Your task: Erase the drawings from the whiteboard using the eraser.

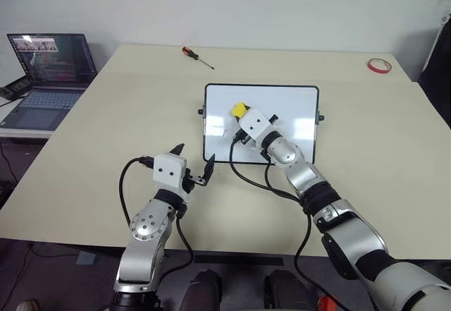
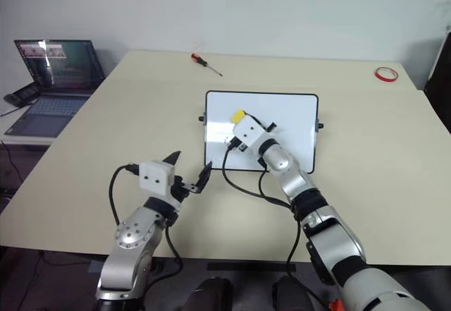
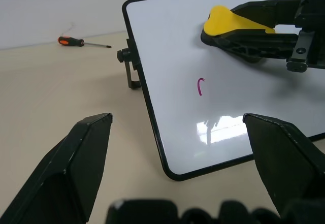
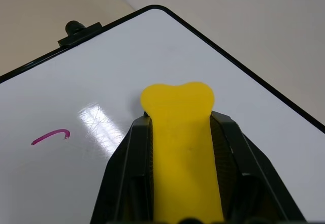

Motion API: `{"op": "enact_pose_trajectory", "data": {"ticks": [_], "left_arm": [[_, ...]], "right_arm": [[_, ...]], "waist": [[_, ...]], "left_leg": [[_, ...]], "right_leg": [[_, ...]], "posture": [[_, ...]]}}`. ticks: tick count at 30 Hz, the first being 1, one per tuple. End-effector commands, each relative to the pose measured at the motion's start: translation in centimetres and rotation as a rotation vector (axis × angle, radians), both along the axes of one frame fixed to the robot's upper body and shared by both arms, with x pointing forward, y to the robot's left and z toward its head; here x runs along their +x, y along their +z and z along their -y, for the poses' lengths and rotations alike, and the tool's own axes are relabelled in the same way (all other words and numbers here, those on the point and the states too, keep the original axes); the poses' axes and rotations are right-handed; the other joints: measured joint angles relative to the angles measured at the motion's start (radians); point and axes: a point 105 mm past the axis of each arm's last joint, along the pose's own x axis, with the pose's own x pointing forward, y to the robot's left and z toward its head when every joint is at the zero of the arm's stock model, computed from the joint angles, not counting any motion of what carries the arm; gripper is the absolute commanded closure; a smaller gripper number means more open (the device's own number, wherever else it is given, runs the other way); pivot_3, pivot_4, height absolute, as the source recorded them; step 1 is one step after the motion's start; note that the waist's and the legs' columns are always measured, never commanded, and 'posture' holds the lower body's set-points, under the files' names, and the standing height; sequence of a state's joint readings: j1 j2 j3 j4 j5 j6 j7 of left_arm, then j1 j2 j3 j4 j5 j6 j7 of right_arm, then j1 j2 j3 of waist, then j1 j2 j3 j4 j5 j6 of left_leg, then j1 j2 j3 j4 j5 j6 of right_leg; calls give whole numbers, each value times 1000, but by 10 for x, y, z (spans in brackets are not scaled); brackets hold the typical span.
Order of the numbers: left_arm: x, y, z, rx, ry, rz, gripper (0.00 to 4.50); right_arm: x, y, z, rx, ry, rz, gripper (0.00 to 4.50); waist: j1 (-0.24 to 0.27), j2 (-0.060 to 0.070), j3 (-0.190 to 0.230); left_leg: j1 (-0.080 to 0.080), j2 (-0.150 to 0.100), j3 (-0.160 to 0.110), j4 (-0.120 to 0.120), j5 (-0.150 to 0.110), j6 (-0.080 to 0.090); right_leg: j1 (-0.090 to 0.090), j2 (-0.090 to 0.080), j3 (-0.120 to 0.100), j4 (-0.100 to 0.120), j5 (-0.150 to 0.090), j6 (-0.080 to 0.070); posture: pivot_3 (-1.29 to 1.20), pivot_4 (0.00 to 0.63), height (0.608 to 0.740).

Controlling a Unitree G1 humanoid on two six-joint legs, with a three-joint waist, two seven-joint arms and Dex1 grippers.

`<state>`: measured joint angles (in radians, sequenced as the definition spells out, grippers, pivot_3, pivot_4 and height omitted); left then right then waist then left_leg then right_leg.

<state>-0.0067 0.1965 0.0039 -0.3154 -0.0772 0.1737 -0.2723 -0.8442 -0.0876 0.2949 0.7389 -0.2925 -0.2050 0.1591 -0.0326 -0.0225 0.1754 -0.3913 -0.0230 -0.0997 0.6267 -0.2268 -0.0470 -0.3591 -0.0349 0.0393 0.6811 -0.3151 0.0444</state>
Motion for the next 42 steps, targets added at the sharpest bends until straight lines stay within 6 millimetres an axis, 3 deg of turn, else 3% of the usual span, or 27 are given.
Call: {"op": "enact_pose_trajectory", "data": {"ticks": [1, 4, 7, 16, 22, 32, 37, 42], "left_arm": [[-2, 11, 4, -5, -17, 41, 0], [-3, 10, 4, -9, -12, 36, 0], [-5, 8, 3, -14, -4, 30, 0], [-1, 10, 10, -22, -20, 37, 0], [1, 12, 12, -22, -35, 40, 0], [3, 15, 18, -18, -60, 47, 0], [6, 19, 23, 1, -92, 64, 0], [6, 29, 40, 17, -235, 100, 0]], "right_arm": [[-23, -46, -20, -155, 165, -151, 3304], [-42, -71, -27, -239, 270, -257, 3304], [-46, -77, -25, -283, 283, -286, 3304], [1, -22, 4, -111, -9, -125, 3304], [15, -7, 18, -65, -141, -69, 3304], [8, -15, 18, -47, -109, -90, 3304], [1, -2, 22, 109, -68, -121, 3304], [-21, 38, 52, 287, -75, -82, 3304]], "waist": [[0, 0, 0], [-2, 0, 0], [-1, 0, 0], [6, 1, 1], [6, 1, 1], [6, 1, 1], [6, 1, 1], [9, 1, 2]], "left_leg": [[0, 0, 0, 0, 0, 0], [1, 0, 0, -1, 0, 0], [1, 0, 0, -1, 0, 0], [1, 0, -3, 0, 1, -1], [1, 0, -3, 0, 1, -1], [1, -1, -4, 0, 1, -1], [0, -2, -4, -1, 1, -1], [-7, -2, -6, 0, 1, -1]], "right_leg": [[0, 0, 0, 0, 0, 0], [1, 0, 0, 0, 0, 0], [1, 0, 0, 0, 0, 0], [2, 0, 0, 0, 0, 0], [1, 0, 0, -1, 0, 0], [2, 0, 0, -1, 0, 0], [2, 0, -1, -1, 0, 0], [-4, 0, -2, -1, 0, 0]], "posture": [[0, 150, 740], [0, 150, 740], [0, 150, 740], [0, 150, 740], [0, 150, 740], [0, 150, 740], [0, 150, 740], [0, 150, 740]]}}
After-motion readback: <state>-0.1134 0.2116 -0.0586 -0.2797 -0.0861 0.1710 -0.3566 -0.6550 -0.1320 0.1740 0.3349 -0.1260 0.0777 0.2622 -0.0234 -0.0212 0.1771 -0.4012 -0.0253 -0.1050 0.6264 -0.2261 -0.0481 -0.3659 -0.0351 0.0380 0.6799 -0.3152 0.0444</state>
